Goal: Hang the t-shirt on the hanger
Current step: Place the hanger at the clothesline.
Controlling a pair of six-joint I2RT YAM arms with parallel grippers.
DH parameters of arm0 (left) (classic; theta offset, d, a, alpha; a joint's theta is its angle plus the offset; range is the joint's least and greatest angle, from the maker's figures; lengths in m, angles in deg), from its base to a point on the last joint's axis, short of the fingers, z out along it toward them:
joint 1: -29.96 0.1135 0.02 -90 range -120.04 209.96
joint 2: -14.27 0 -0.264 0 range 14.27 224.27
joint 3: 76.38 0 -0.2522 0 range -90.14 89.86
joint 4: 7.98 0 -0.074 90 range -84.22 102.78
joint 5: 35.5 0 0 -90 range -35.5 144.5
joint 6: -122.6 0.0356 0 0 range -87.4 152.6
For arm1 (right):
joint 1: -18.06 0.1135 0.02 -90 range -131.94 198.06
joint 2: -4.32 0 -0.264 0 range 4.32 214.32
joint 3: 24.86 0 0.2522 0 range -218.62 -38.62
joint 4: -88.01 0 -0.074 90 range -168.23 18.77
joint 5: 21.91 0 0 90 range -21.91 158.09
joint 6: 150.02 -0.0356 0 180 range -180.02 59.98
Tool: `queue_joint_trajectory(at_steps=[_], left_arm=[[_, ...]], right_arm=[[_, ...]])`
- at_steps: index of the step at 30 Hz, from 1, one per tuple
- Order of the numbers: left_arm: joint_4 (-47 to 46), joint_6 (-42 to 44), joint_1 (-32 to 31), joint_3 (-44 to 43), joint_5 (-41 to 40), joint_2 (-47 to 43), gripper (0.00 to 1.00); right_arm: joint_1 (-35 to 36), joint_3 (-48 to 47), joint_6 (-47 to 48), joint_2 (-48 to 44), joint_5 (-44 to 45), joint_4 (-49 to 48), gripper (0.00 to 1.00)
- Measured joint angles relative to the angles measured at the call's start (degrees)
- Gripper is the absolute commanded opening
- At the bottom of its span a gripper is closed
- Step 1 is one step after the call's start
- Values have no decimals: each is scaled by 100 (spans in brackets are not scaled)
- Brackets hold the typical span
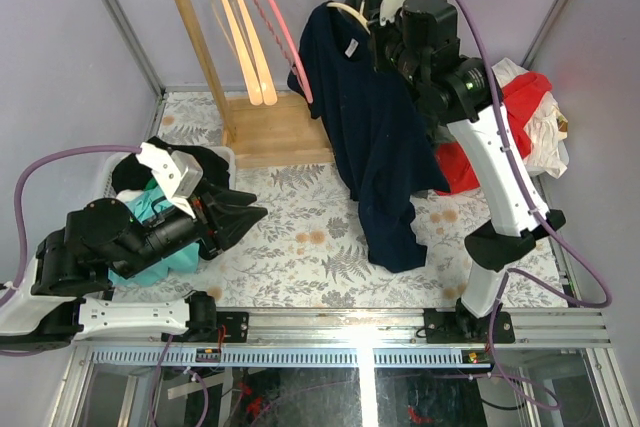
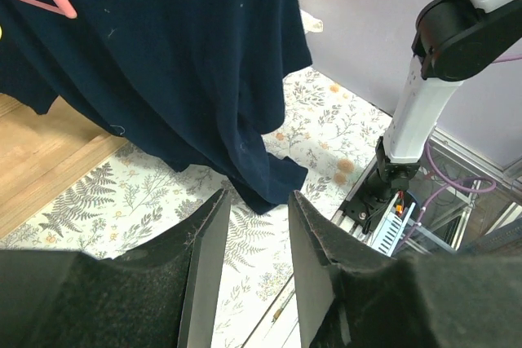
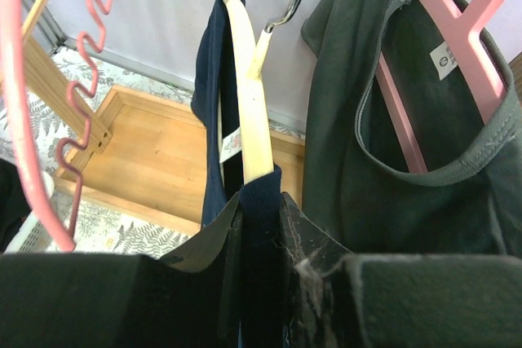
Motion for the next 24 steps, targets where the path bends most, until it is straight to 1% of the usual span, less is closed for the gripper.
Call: queue_joint_trajectory(at_steps=[4, 10, 15, 20, 24], left_arm=[[7, 0, 0, -74, 0, 39, 34], [11, 0, 0, -101, 0, 92, 34], [15, 2, 0, -105, 0, 149, 34], [26, 2, 0, -144, 0, 195, 34], [35, 2, 0, -214, 0, 258, 34]], right_arm=[[-205, 2, -39, 177, -164, -195, 0], [-376, 96, -68, 168, -330, -605, 0], [-398, 802, -70, -199, -439, -1239, 0], [-466, 551, -83, -127, -525, -1272, 0], [-667, 481, -186, -59, -656, -1506, 0]])
